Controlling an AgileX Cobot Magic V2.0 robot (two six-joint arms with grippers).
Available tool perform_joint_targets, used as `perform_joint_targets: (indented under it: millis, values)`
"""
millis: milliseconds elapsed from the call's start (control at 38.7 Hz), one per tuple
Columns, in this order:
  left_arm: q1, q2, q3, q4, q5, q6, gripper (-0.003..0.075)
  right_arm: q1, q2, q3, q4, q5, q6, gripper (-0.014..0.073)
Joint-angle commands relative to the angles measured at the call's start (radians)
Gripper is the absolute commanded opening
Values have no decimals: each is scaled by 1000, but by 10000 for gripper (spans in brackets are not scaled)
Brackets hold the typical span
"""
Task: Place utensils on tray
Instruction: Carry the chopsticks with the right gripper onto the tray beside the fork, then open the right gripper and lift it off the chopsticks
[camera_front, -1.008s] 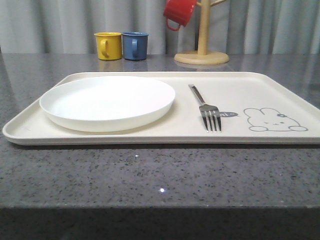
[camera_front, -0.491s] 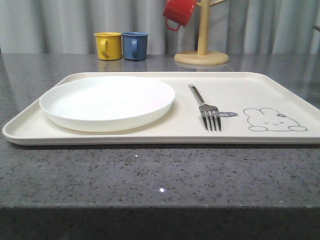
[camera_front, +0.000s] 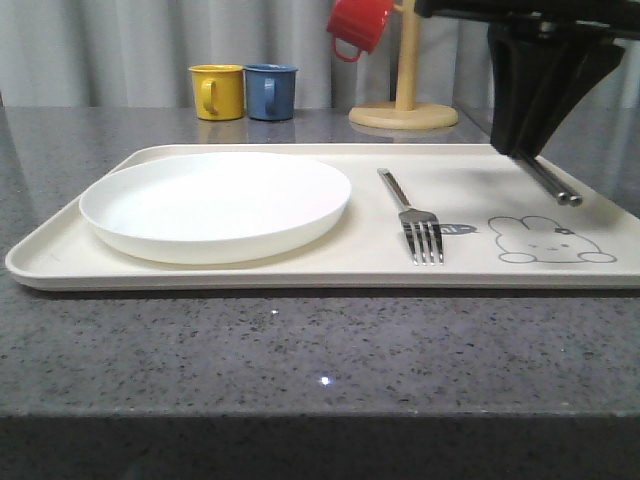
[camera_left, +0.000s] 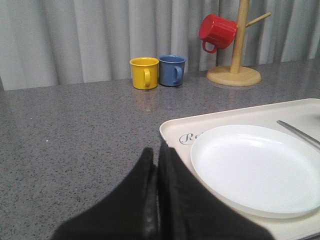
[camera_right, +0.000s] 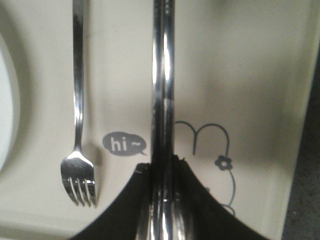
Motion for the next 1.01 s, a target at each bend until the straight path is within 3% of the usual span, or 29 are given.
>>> perform_joint_targets:
  millis: [0, 491, 827, 982]
  values:
    - [2, 7, -26, -8, -86, -10, -18, -2, -7, -29, 10, -47, 23, -6]
    - [2, 7, -26, -8, -86, -10, -18, -2, 91, -29, 16, -72, 28, 0]
    - [2, 7, -26, -8, -86, -10, -18, -2, 89, -109, -9, -4, 27, 369]
    - [2, 7, -26, -8, -86, -10, -18, -13, 89, -239, -127, 139, -52, 383]
